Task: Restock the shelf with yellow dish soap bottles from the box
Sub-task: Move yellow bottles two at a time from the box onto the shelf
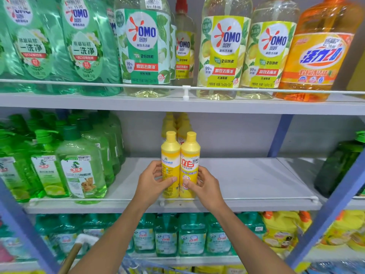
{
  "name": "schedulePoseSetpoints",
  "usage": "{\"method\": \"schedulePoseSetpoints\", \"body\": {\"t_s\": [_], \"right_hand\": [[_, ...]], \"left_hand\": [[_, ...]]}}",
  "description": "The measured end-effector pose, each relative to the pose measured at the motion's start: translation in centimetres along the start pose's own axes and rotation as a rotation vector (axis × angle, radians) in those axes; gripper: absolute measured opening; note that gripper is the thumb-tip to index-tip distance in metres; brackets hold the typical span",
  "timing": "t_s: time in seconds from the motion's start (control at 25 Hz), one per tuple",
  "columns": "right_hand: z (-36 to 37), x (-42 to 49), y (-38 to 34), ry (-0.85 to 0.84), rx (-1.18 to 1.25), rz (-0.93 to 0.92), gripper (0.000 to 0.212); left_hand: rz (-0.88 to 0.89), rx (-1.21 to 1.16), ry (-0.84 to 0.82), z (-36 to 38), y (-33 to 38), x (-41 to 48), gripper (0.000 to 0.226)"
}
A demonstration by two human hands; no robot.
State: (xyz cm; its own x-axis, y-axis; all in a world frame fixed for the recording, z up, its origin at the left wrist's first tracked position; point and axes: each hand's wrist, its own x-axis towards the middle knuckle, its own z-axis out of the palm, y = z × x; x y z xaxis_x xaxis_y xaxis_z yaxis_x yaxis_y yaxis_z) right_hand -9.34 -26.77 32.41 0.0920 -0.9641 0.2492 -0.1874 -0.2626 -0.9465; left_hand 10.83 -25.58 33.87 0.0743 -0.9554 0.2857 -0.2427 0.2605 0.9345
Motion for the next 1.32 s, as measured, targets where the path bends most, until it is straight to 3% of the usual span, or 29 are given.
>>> {"method": "schedulePoseSetpoints", "body": {"t_s": [0.36,0.72,0.8,0.96,1.32], "right_hand": [[-0.1,0.0,0.0,-0.005,-0.006,0.009,0.06],[1.1,-0.5,0.2,0.071,0.025,-0.011,0.061],[1.4,-0.5,0.2,0.076,0.011,-0.025,0.062],[2.0,-0.9,0.3,0.096,-0.062,-0.048,0.067],[0.2,0.0,1.4,0.022,-0.167,0.018,0.057]], "left_hand": [[0.024,-0.046,0.015,0.9,-0.5,-0.2,0.058],[0.0,-0.005,-0.123,-2.1,-1.4,0.3,0.042],[-0.014,0.0,-0.126,-1.7,-1.7,-0.4,0.048],[-0.062,-0.038,-0.024,-0.1,-2.2,-1.2,0.07],[-0.032,0.091,0.004,-0.2,-2.8,-0.5,0.057]]}}
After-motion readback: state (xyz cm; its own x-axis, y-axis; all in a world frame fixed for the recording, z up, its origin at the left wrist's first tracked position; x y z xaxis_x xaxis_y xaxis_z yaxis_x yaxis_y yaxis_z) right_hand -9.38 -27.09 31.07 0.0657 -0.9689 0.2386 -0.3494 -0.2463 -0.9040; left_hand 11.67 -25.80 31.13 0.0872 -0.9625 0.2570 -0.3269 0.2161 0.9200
